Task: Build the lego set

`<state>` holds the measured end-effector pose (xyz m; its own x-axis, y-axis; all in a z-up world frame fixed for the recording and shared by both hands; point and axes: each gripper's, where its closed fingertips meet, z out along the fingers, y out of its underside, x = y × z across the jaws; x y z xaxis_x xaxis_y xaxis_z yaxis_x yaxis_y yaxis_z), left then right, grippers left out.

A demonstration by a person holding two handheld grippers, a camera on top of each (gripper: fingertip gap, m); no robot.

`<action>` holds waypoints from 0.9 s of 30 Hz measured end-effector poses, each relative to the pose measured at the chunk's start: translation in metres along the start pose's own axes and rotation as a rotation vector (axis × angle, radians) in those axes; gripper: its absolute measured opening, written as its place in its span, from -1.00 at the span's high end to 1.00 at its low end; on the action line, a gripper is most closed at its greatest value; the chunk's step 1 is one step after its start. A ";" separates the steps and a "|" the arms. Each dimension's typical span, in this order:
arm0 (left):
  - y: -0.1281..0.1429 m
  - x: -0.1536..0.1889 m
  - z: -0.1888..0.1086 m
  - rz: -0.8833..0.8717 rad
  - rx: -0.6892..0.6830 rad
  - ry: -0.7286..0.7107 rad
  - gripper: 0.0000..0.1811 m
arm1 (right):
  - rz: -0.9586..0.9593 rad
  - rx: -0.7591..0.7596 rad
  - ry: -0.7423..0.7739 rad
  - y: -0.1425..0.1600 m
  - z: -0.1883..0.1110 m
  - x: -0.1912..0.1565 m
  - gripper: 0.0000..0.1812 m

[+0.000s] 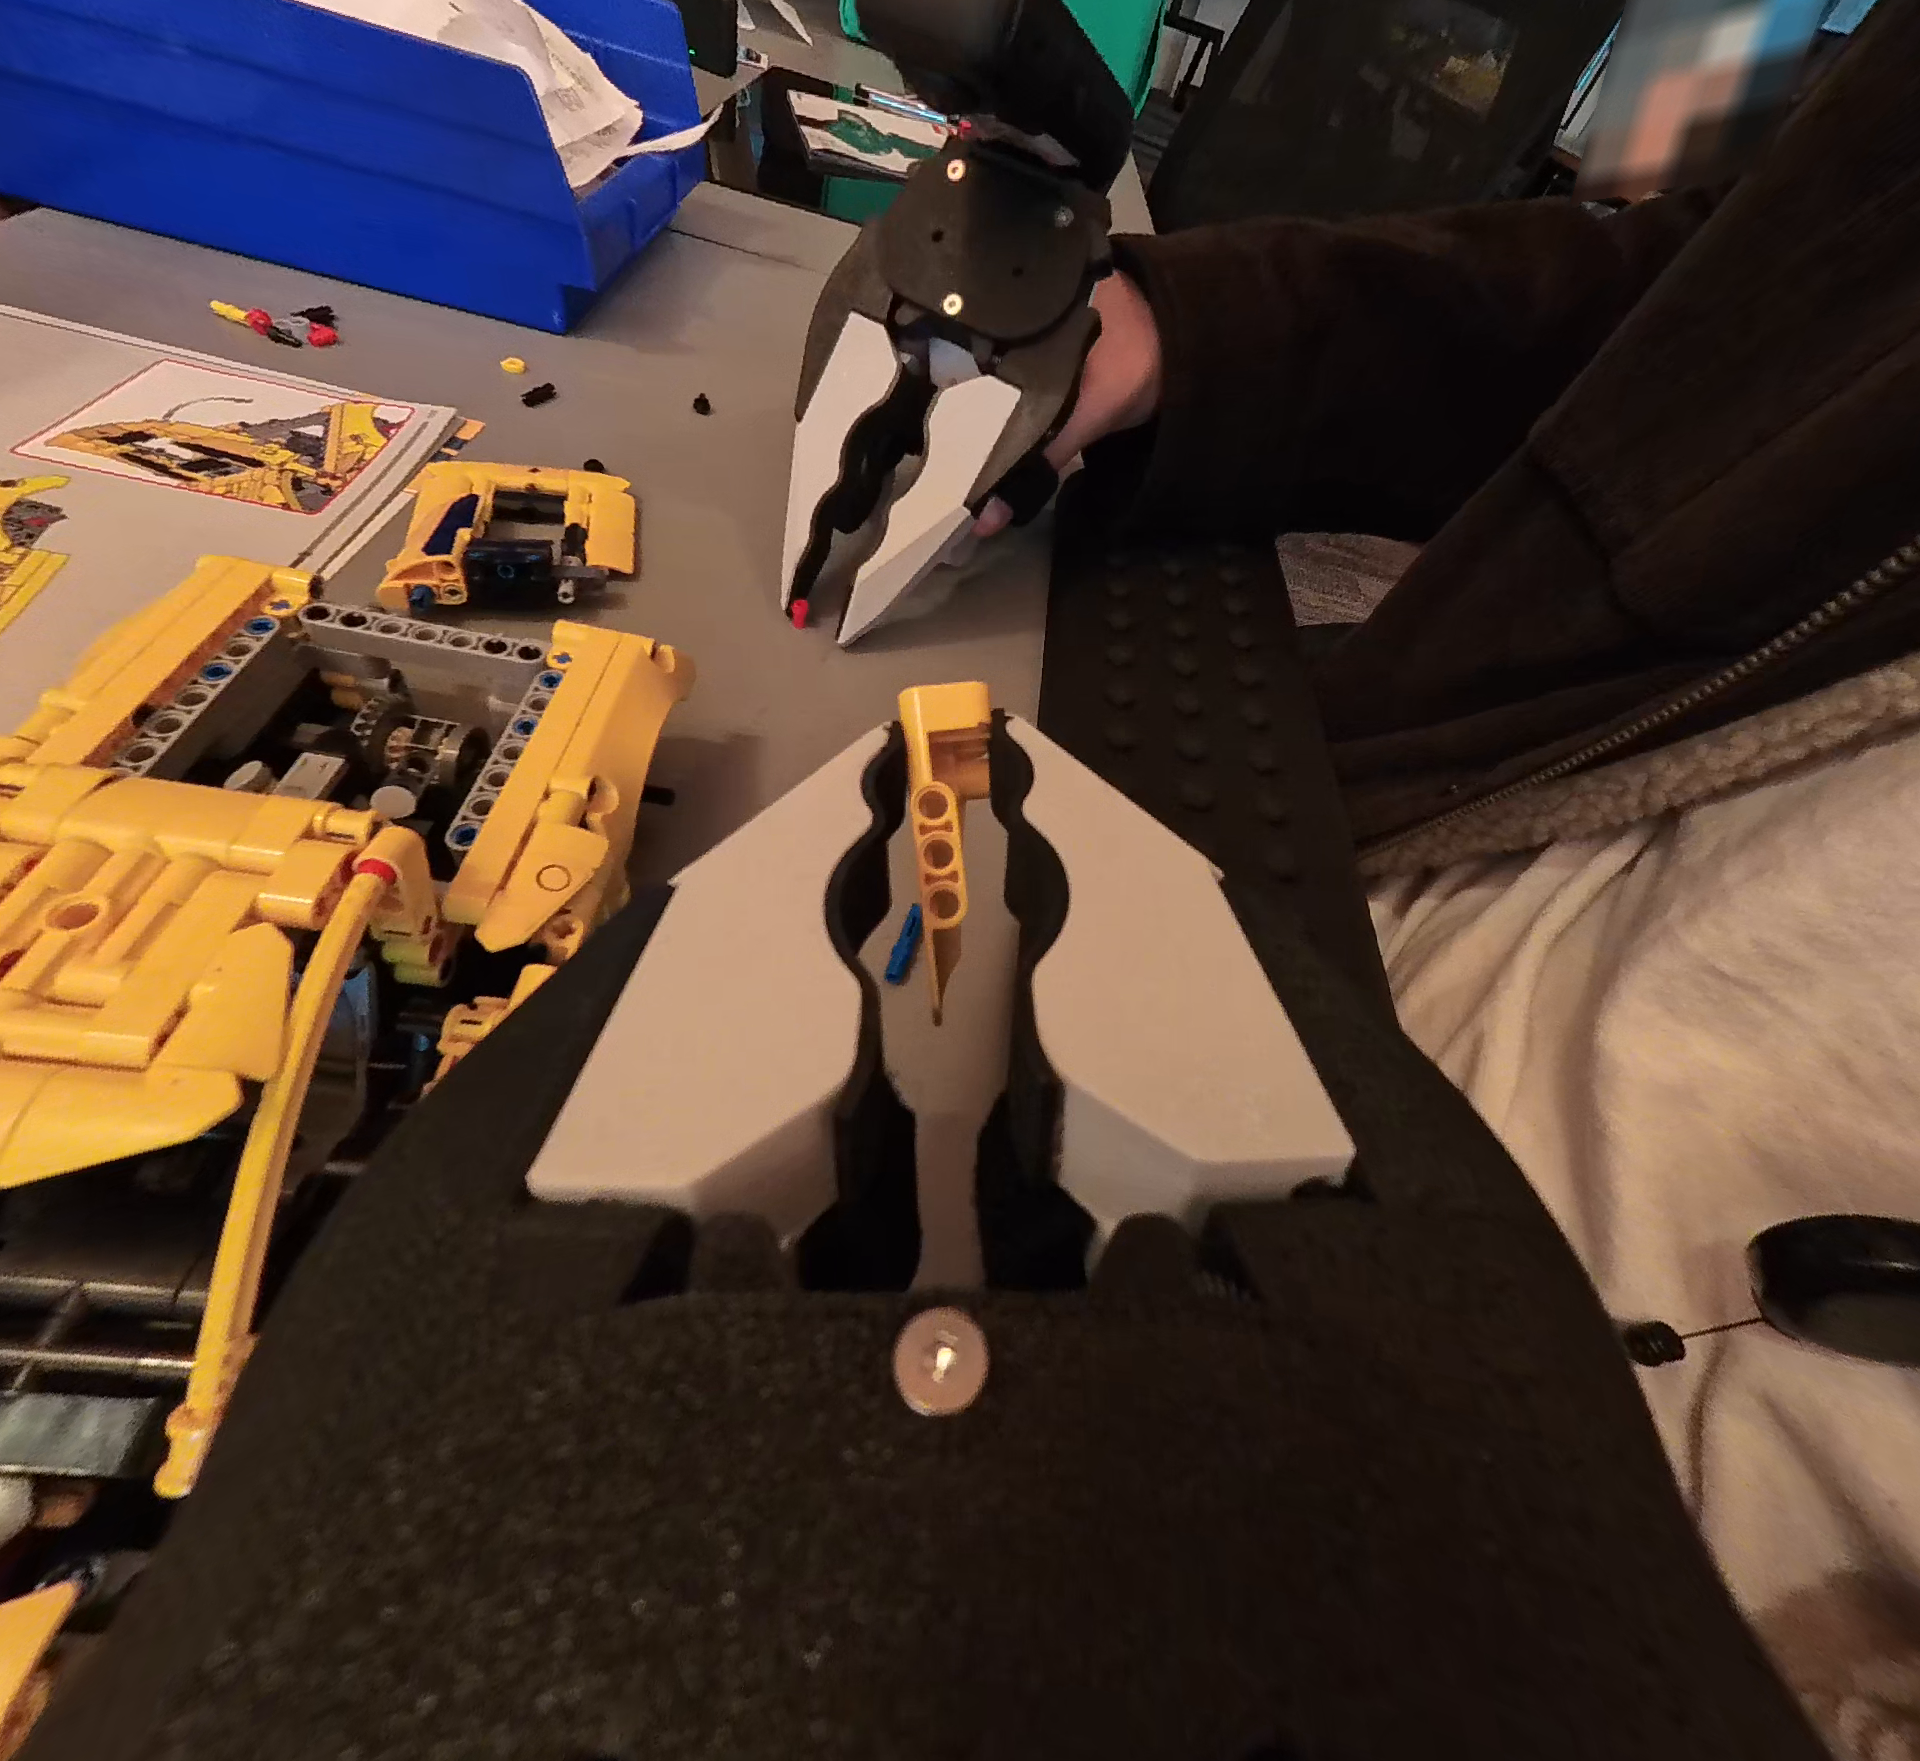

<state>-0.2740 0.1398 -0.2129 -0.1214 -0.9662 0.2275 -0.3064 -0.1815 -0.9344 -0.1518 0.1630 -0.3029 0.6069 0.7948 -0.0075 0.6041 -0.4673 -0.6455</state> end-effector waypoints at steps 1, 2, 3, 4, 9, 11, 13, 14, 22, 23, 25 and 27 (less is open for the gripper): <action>0.000 0.000 0.000 0.000 -0.001 0.000 0.84 | -0.001 0.000 0.003 0.000 0.000 0.000 0.78; 0.000 0.000 0.000 0.000 -0.002 -0.001 0.84 | -0.003 0.000 0.005 0.000 0.000 0.001 0.78; 0.001 0.000 0.000 0.001 -0.003 -0.001 0.84 | -0.006 -0.001 0.010 0.000 0.000 0.001 0.77; 0.001 0.000 0.000 0.001 -0.003 -0.002 0.84 | -0.014 -0.002 0.016 0.001 0.000 0.002 0.77; 0.001 0.000 0.000 0.001 -0.005 -0.003 0.84 | -0.038 -0.015 0.055 0.001 -0.001 0.007 0.69; 0.001 0.000 0.000 0.002 -0.006 -0.003 0.84 | -0.036 -0.017 0.057 0.001 -0.001 0.008 0.69; 0.001 0.000 0.001 0.001 -0.008 -0.003 0.84 | -0.030 -0.016 0.055 0.002 -0.002 0.009 0.68; 0.002 -0.001 0.001 0.001 -0.009 -0.004 0.84 | -0.032 -0.017 0.055 0.002 -0.001 0.009 0.68; 0.003 0.000 0.001 0.004 -0.017 -0.005 0.84 | -0.012 -0.021 0.058 0.001 -0.001 0.012 0.59; 0.003 0.000 0.001 0.004 -0.017 -0.005 0.84 | -0.011 -0.021 0.060 0.001 -0.001 0.012 0.58; 0.003 0.000 0.001 0.005 -0.017 -0.005 0.84 | -0.002 -0.019 0.059 0.001 -0.001 0.014 0.55; 0.003 0.000 0.002 0.005 -0.018 -0.005 0.84 | 0.008 -0.015 0.052 0.001 0.000 0.014 0.54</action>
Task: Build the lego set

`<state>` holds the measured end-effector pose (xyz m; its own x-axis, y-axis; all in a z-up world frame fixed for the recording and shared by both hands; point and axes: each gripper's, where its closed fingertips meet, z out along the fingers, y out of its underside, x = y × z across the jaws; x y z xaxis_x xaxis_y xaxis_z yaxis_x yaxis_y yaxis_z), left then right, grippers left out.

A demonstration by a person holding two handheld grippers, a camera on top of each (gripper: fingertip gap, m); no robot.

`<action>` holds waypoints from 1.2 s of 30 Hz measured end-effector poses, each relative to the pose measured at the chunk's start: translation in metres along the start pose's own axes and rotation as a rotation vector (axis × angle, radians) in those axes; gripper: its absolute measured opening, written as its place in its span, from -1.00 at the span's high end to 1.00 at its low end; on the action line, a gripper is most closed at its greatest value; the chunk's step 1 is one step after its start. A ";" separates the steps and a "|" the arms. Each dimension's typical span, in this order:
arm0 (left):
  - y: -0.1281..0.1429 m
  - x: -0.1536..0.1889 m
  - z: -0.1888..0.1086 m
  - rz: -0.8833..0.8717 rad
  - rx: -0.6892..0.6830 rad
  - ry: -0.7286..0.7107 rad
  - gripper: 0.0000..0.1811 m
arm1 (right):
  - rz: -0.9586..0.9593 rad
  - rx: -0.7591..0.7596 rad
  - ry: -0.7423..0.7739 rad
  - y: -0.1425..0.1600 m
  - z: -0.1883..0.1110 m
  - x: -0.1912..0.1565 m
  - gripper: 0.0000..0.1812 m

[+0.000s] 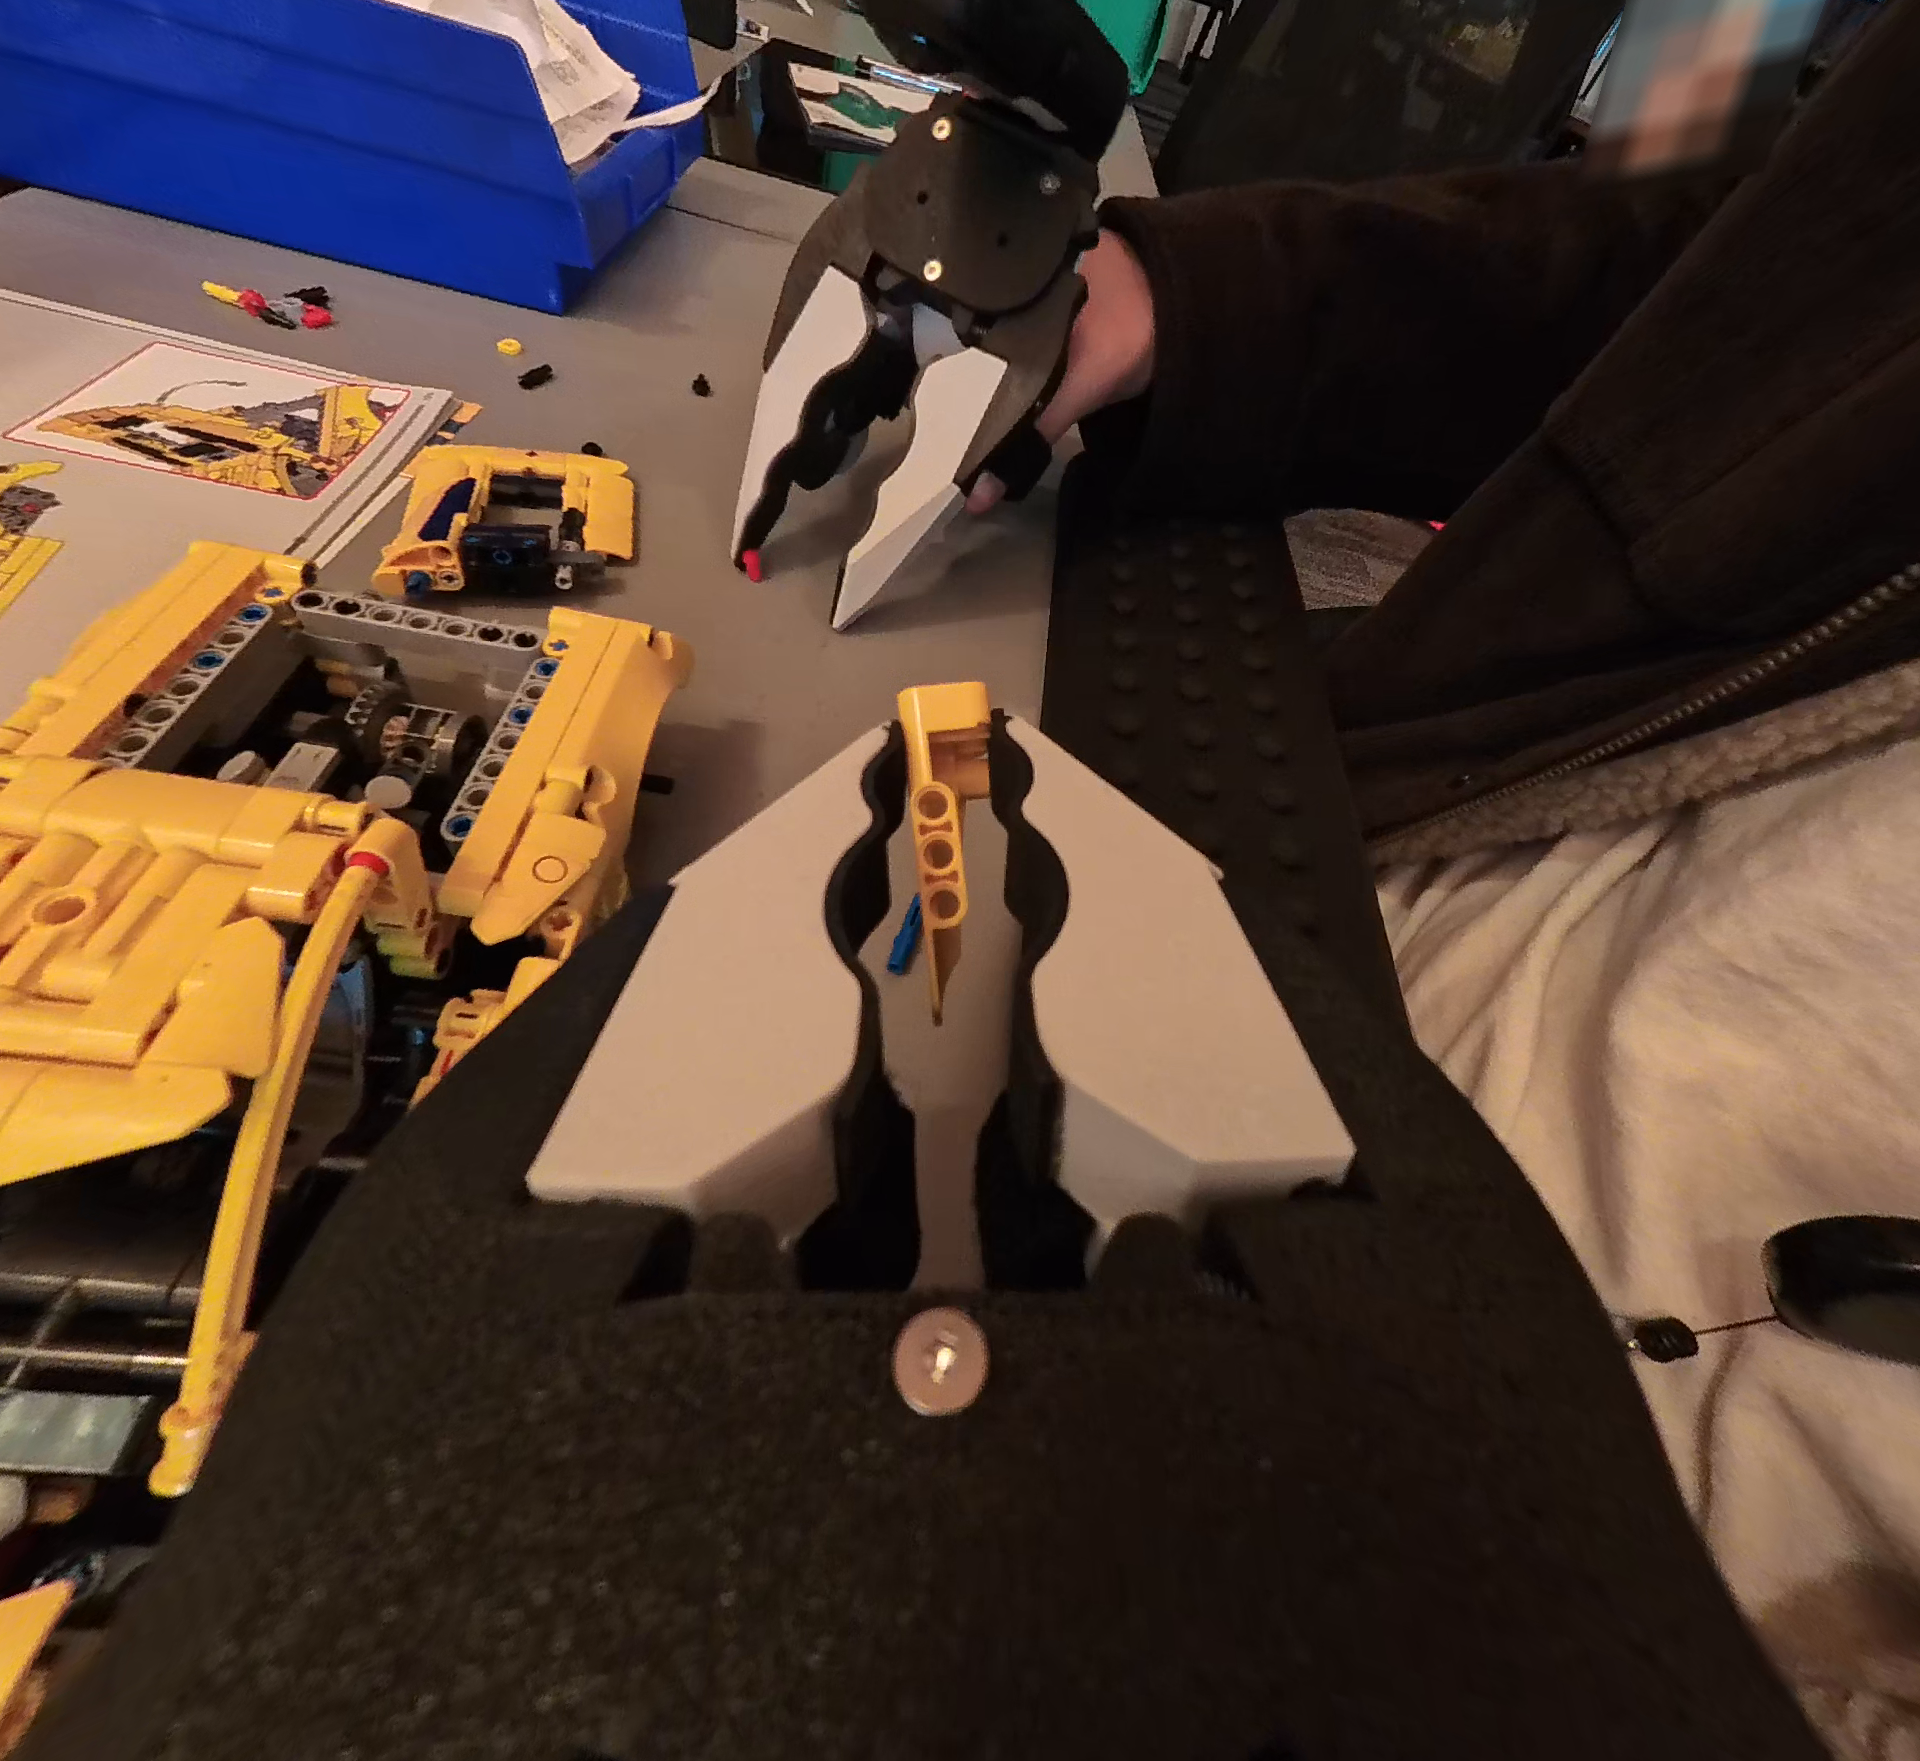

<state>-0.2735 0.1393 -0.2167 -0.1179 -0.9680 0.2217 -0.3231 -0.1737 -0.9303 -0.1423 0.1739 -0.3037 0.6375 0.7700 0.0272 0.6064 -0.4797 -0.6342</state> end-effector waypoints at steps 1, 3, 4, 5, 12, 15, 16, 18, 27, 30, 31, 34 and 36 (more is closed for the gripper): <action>0.000 0.000 0.000 0.000 -0.001 0.000 0.84 | 0.002 0.002 -0.002 0.000 0.000 0.000 0.53; 0.000 0.000 0.000 0.000 -0.001 0.000 0.84 | 0.003 0.004 -0.003 0.000 0.001 0.000 0.52; 0.000 0.000 0.000 -0.001 -0.001 0.000 0.84 | 0.003 0.005 -0.003 0.000 0.001 0.000 0.51; 0.001 0.000 0.000 -0.001 -0.003 0.000 0.84 | 0.003 0.006 -0.004 0.000 0.001 0.001 0.51; 0.001 0.000 0.001 0.000 -0.003 -0.002 0.84 | 0.004 0.003 0.024 0.000 0.000 0.004 0.43; 0.001 0.000 0.001 -0.001 -0.006 -0.001 0.84 | -0.004 0.002 0.028 0.000 0.000 0.004 0.44; 0.001 0.000 0.001 0.000 -0.007 -0.002 0.84 | -0.006 0.001 0.029 0.000 0.000 0.004 0.44; 0.001 0.000 0.001 0.001 -0.007 -0.002 0.84 | -0.009 -0.002 0.029 0.000 0.000 0.004 0.44; 0.002 0.000 0.001 0.001 -0.009 -0.004 0.84 | 0.031 0.047 0.026 -0.006 -0.008 0.007 0.59; 0.002 0.000 0.002 0.000 -0.010 -0.003 0.84 | 0.047 0.059 0.020 -0.005 -0.015 0.011 0.65; 0.002 0.000 0.002 0.001 -0.011 -0.003 0.84 | 0.047 0.053 0.019 -0.002 -0.017 0.014 0.67; 0.000 0.000 0.001 -0.002 0.000 -0.001 0.84 | 0.048 0.043 -0.031 0.003 -0.023 0.017 0.73; -0.003 -0.001 -0.001 -0.006 0.020 -0.001 0.84 | 0.054 0.135 -0.160 -0.021 -0.031 -0.004 0.78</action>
<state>-0.2735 0.1405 -0.2137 -0.1154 -0.9669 0.2276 -0.3051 -0.1836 -0.9345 -0.1428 0.1678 -0.2661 0.5774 0.8067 -0.1261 0.4973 -0.4699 -0.7293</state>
